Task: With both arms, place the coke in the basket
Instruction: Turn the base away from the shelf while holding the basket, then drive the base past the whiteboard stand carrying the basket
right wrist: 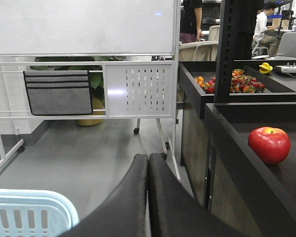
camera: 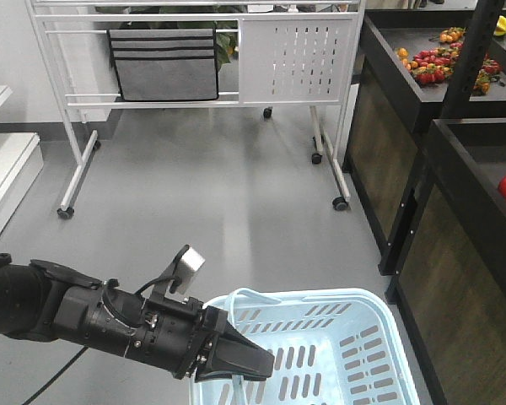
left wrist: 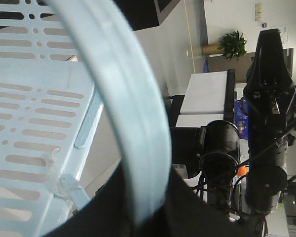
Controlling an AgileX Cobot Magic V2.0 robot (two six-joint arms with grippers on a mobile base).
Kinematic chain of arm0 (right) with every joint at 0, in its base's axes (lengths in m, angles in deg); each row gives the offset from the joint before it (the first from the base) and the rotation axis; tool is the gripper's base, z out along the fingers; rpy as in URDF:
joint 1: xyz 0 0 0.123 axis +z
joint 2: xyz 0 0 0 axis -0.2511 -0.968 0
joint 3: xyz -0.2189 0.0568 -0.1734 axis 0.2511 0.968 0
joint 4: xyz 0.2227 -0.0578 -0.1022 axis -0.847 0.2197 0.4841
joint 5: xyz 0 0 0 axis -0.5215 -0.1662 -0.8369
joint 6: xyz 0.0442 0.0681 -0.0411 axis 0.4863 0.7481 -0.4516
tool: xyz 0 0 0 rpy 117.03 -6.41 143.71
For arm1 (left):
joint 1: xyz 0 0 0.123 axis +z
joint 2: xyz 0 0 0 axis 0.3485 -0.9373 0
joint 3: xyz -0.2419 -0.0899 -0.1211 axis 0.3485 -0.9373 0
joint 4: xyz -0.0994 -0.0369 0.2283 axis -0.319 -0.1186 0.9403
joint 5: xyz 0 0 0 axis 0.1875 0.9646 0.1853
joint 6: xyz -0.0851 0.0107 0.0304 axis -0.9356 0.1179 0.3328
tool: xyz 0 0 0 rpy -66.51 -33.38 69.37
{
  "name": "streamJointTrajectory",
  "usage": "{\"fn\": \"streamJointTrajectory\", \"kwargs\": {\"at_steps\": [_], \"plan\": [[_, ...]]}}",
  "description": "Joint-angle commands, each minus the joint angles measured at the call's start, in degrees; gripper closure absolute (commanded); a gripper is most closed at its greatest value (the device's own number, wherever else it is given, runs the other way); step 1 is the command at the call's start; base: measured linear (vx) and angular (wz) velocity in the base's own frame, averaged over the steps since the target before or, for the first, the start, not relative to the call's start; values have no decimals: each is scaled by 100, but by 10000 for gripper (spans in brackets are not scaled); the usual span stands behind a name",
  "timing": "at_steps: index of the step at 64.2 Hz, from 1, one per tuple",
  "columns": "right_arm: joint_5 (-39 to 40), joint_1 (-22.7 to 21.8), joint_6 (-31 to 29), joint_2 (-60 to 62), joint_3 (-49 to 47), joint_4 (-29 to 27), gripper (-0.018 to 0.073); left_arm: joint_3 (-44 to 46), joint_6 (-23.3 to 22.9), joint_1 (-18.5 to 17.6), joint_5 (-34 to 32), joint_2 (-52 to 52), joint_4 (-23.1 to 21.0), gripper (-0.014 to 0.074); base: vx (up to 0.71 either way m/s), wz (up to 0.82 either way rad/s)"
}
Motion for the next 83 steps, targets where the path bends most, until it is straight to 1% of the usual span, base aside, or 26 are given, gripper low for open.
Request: {"fn": "streamJointTrajectory", "kwargs": {"at_steps": [1,83], "plan": [[444,-30,-29,34,43,20,569,90,32,-24,594,284,-363,602,9,-3],[444,-30,-29,34,43,20,569,90,32,-24,594,284,-363,602,13,2]]}}
